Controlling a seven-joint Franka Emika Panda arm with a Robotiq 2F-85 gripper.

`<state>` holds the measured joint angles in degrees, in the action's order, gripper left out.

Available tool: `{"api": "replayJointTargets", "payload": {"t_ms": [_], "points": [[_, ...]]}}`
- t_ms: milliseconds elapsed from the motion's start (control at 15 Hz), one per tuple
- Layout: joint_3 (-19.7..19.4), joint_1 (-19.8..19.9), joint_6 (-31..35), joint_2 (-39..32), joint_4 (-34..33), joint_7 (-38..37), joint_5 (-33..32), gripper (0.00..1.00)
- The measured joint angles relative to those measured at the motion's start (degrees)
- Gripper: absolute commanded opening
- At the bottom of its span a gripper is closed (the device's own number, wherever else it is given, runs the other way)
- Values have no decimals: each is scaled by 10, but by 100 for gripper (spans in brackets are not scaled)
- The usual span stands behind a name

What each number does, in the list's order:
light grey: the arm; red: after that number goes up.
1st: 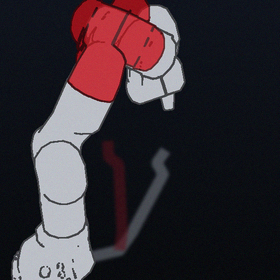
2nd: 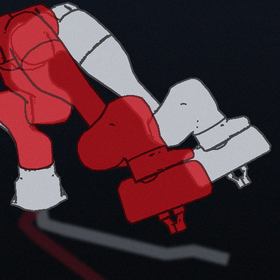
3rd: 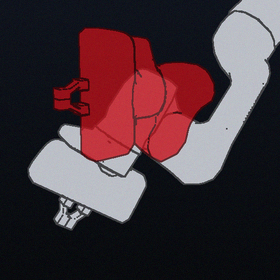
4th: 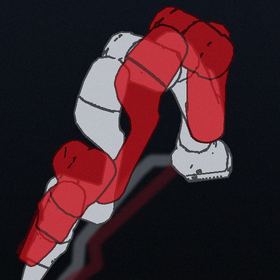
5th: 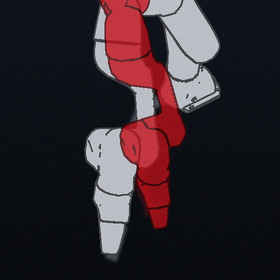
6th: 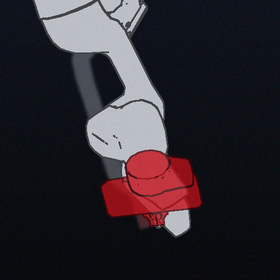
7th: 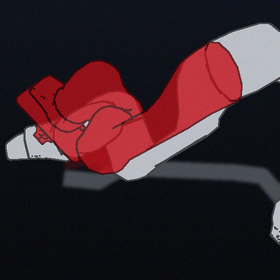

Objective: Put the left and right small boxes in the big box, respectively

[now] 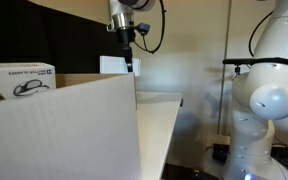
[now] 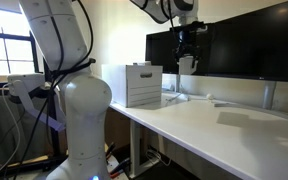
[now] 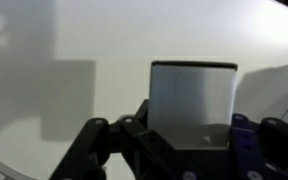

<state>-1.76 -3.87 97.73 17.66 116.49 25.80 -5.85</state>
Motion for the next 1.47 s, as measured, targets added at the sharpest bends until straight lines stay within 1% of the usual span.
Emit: {"api": "replayJointTargets", "payload": {"t_ms": [200, 400, 667, 1000, 1467], "points": [[-6, -4, -59, 50, 0, 69, 0, 31], [-7, -17, -119, 99, -5, 102, 0, 31], [-7, -41, -179, 145, -20, 109, 0, 31], [-3, -74, -238, 186, -48, 122, 0, 31], [26, -127, -281, 215, -86, 123, 18, 31]]}}
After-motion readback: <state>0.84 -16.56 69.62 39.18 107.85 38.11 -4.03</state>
